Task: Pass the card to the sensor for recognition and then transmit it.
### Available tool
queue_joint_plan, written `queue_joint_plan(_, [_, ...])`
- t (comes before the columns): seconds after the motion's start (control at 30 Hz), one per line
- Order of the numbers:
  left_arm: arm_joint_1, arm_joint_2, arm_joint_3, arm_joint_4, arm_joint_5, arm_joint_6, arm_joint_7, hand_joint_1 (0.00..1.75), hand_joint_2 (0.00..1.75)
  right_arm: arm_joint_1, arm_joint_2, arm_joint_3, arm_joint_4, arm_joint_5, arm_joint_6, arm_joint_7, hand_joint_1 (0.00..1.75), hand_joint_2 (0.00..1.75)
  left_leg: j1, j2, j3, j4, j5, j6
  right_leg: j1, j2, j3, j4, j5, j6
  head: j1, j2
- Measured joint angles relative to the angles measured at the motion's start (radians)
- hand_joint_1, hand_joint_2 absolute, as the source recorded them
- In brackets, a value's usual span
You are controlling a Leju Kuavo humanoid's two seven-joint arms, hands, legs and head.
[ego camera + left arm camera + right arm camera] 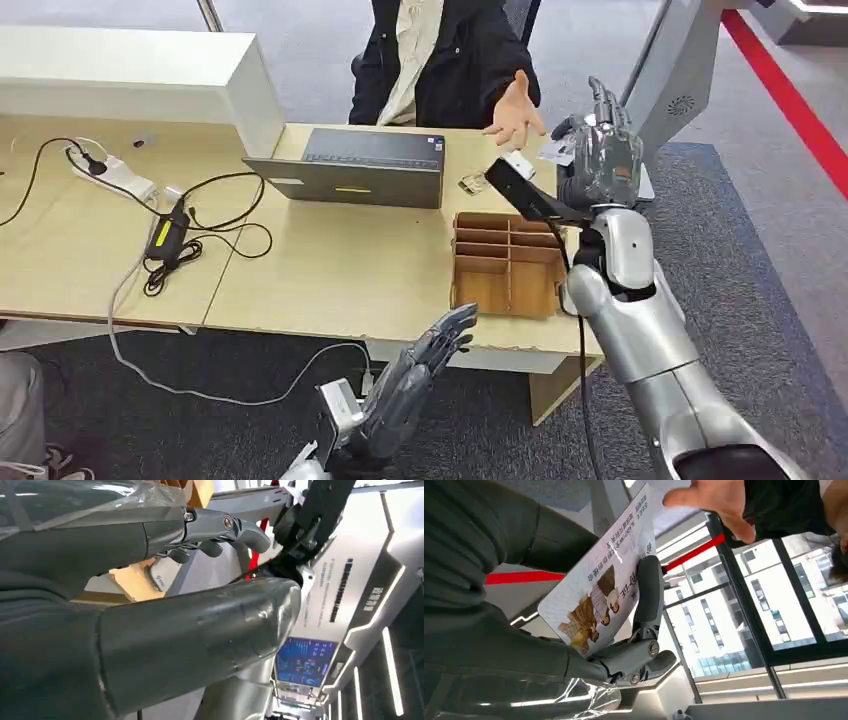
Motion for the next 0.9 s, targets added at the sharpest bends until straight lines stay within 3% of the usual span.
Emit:
queue_joint_plan(0.27, [-0.028, -0.012, -0.011, 0.034, 0.029, -0.02, -0.032, 0.0, 0.0, -0.122, 0.028, 0.044, 0.203, 0.005, 0.021, 0.01, 1.75, 1.75, 0.0, 0.0, 0.0, 0.0, 0.0, 0.0, 0.0, 0.0, 0.0, 0.0, 0.0, 0.0, -0.001, 0.0])
queue_joint_plan(0.5, [-0.044, -0.017, -0.023, 0.055, 0.044, -0.024, -0.039, 0.0, 0.0, -0.221, 0.047, 0.077, 0.422, 0.016, 0.069, 0.07, 1.75, 1.75, 0.0, 0.0, 0.0, 0.0, 0.0, 0.0, 0.0, 0.0, 0.0, 0.0, 0.0, 0.0, 0.0, 0.0])
queue_joint_plan(0.9, [-0.043, -0.017, -0.025, 0.071, 0.05, -0.022, -0.03, 0.0, 0.0, -0.254, 0.055, 0.115, 0.628, 0.023, 0.074, 0.112, 1.75, 1.75, 0.0, 0.0, 0.0, 0.0, 0.0, 0.0, 0.0, 0.0, 0.0, 0.0, 0.0, 0.0, 0.0, 0.0])
